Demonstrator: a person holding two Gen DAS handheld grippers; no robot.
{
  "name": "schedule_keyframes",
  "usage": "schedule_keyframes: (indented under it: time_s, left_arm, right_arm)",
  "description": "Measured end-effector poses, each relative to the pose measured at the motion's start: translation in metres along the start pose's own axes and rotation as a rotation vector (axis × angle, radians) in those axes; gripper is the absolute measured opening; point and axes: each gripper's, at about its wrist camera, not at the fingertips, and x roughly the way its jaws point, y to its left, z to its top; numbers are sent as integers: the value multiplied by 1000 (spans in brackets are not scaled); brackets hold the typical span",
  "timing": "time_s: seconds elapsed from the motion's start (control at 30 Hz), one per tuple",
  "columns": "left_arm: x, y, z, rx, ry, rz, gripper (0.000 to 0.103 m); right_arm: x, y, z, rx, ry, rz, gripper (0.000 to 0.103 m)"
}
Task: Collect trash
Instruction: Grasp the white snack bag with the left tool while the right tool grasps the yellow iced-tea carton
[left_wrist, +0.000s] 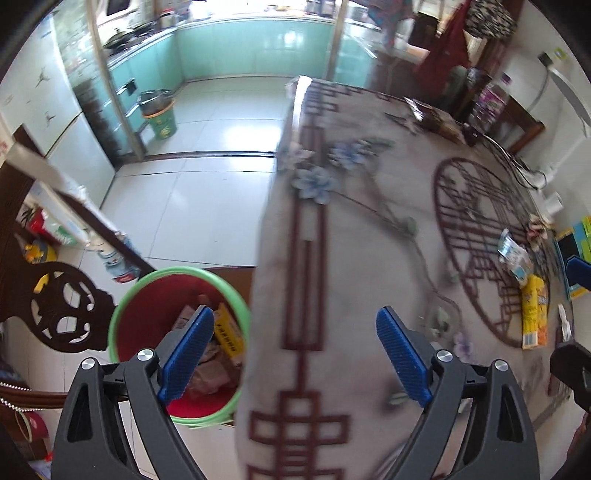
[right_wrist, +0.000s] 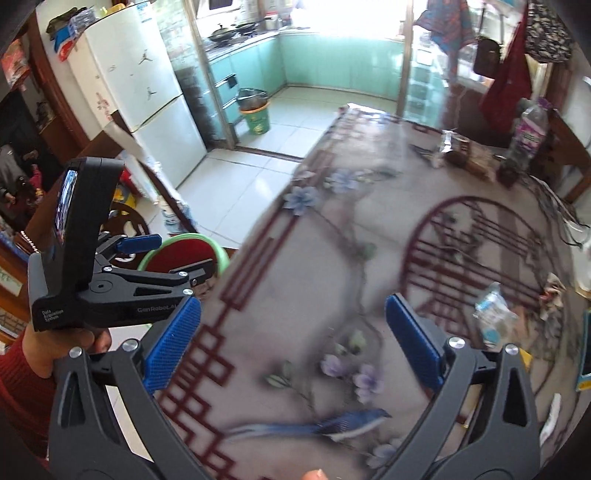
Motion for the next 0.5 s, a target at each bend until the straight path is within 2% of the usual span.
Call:
schedule_keyframes:
  time_s: [0.17,0.27,0.33,0.4,0.5]
  left_arm:
    - [11,-59,-1,55,43,-67,91]
    - [16,-112,-3,103,74,-130,91]
    - [15,-146,-6,155,60,-164,91]
    - [9,-188,-11,237,16,-173,91]
    - [-1,-246,-15,361,-50,-172,91]
  right_arm:
    - [-23,-50,-35,41,-65,-61,98]
    - [-35,-94,-66,95,-78,-132,98]
    - [-38,-130,-93,152,-56,-207,98]
    - [-38,-168,-121,231,3,-266,98]
    - [-43,-231,-164,393,73,-305,98]
